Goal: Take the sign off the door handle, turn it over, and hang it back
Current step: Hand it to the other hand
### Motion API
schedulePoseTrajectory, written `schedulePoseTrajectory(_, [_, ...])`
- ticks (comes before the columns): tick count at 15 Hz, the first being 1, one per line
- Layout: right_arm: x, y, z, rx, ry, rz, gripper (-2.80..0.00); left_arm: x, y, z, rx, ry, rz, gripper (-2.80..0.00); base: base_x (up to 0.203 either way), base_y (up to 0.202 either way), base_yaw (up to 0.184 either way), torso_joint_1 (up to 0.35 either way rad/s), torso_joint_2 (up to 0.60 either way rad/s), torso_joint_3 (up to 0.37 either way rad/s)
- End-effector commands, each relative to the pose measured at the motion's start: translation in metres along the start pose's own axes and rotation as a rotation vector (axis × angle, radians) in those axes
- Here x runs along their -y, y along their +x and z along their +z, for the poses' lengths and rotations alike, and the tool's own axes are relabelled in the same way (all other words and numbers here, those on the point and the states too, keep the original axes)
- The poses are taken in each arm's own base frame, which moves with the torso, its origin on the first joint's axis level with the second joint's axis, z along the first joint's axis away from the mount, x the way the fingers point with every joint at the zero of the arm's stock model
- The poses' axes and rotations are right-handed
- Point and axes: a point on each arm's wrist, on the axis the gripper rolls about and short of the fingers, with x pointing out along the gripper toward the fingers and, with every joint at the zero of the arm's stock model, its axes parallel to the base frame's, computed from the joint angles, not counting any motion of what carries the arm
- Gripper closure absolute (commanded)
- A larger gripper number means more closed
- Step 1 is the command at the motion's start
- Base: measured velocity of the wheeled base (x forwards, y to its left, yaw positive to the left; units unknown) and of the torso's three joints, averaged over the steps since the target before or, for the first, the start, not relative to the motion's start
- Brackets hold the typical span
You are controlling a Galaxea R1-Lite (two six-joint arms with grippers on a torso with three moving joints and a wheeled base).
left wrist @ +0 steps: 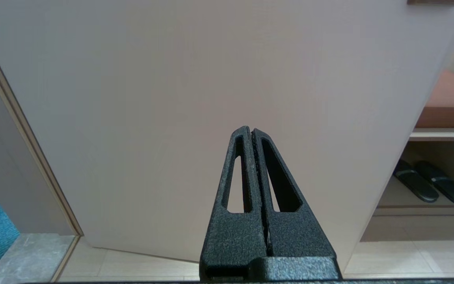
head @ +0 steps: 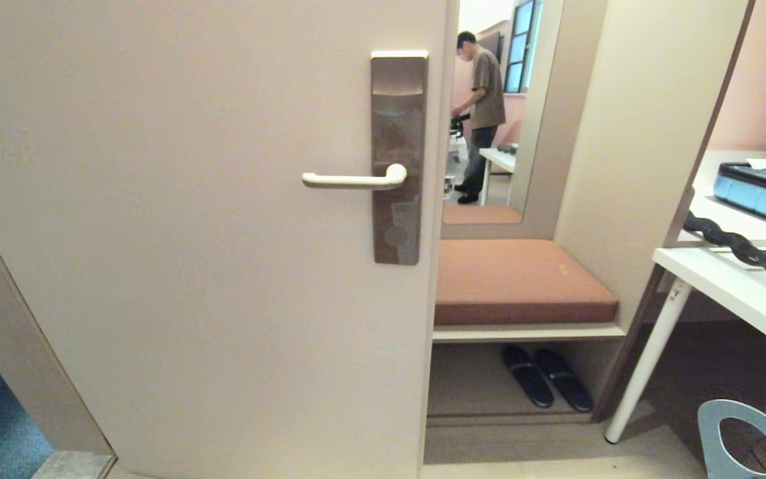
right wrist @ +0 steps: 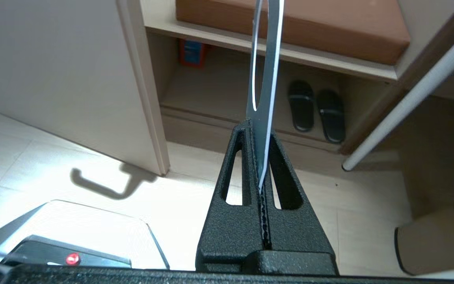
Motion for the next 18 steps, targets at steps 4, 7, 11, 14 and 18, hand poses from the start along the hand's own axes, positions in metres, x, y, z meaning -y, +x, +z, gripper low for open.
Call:
schedulePoseTrajectory(4, [-0.002, -0.026, -0.017, 0.187, 0.007, -0.059, 0.00, 0.000, 0.000, 0.000, -0.001, -0.001, 0.001, 0.00, 0.000, 0.000, 0.000, 0.000, 0.00, 0.000])
schedulePoseTrajectory(7, [-0.004, -0.036, -0.023, 0.313, 0.007, -0.098, 0.00, 0.000, 0.000, 0.000, -0.001, -0.001, 0.001, 0.00, 0.000, 0.000, 0.000, 0.000, 0.00, 0.000])
schedulePoseTrajectory(11, [-0.006, -0.044, -0.028, 0.425, 0.005, -0.123, 0.00, 0.000, 0.000, 0.000, -0.001, -0.001, 0.001, 0.00, 0.000, 0.000, 0.000, 0.000, 0.00, 0.000])
schedulePoseTrajectory(14, [-0.006, -0.044, -0.028, 0.424, 0.014, -0.121, 0.00, 0.000, 0.000, 0.000, -0.001, -0.001, 0.001, 0.00, 0.000, 0.000, 0.000, 0.000, 0.00, 0.000])
schedulePoseTrajectory(18, [-0.006, -0.044, -0.028, 0.425, 0.020, -0.121, 0.00, 0.000, 0.000, 0.000, -0.001, -0.001, 0.001, 0.00, 0.000, 0.000, 0.000, 0.000, 0.00, 0.000])
